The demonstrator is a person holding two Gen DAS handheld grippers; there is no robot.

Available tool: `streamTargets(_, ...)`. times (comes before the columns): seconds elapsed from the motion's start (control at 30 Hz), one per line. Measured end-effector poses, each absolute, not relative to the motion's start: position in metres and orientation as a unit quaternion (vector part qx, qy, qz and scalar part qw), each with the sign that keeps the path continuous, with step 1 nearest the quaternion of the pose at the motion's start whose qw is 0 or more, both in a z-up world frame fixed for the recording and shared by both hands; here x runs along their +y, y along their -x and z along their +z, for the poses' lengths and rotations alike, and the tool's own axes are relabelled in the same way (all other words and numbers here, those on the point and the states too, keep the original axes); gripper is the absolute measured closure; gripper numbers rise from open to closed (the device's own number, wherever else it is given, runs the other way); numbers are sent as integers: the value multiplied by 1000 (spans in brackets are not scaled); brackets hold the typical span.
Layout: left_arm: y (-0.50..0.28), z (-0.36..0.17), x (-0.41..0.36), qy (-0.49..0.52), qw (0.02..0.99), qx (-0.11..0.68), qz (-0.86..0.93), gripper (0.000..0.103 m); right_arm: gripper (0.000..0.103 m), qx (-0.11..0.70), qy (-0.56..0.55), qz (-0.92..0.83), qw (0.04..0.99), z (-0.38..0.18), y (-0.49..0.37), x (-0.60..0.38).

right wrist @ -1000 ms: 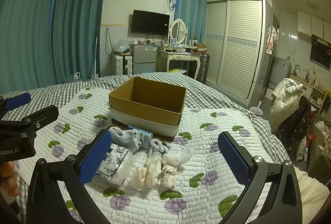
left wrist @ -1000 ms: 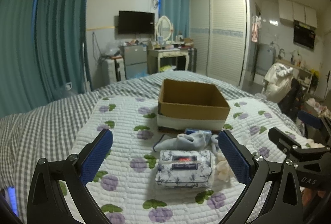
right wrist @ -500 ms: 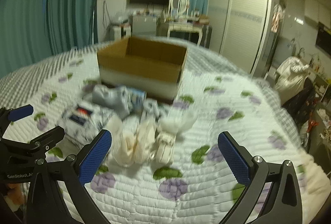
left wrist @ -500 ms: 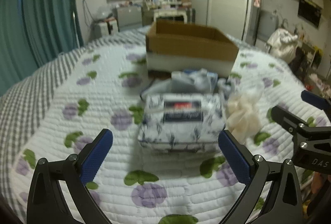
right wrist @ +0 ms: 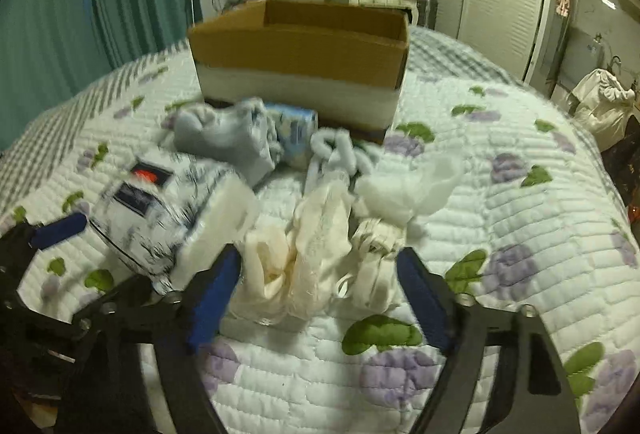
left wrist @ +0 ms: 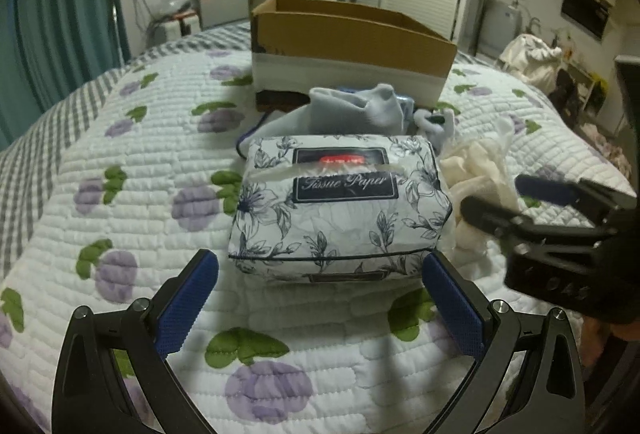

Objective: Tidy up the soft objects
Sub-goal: 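Grasp the floral tissue pack with the left gripper while the right grasps the lace cloth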

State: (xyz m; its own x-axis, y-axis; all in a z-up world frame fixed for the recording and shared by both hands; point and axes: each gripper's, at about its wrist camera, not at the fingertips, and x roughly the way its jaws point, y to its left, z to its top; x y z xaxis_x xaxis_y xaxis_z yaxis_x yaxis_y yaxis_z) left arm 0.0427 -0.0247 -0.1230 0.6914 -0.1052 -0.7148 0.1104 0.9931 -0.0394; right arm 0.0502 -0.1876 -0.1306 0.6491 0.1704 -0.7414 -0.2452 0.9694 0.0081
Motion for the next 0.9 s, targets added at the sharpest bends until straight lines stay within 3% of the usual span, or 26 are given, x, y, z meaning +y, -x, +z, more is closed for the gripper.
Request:
streamTargets(0.03,-43,-123,-24,-4,920,388,-61,0,37,407,49,114,905,-134,-51,-187)
streamTargets(0.17,-47,-123,-29,-10,920,385,-73,0,74,407,51,109,905,-134,-47,-192)
streamTargets(0.2,-47,-123,-30,-13,921,383,-71,0,79,405,45,112,906,-131,-45,-196)
streamTargets(0.4,-59,-124,-28,11,919,388,-67,0,87,389,25,118,913,-115,-31,-217)
streamTargets(0.73,-75,-137,-36,18,921,378,-87,1,88,395,23,127,910,-117,-30,-218)
streamTargets(0.9,-64,-129,-34,7,927,366,-85,19,89,381,12,127,916,-109,-26,-227)
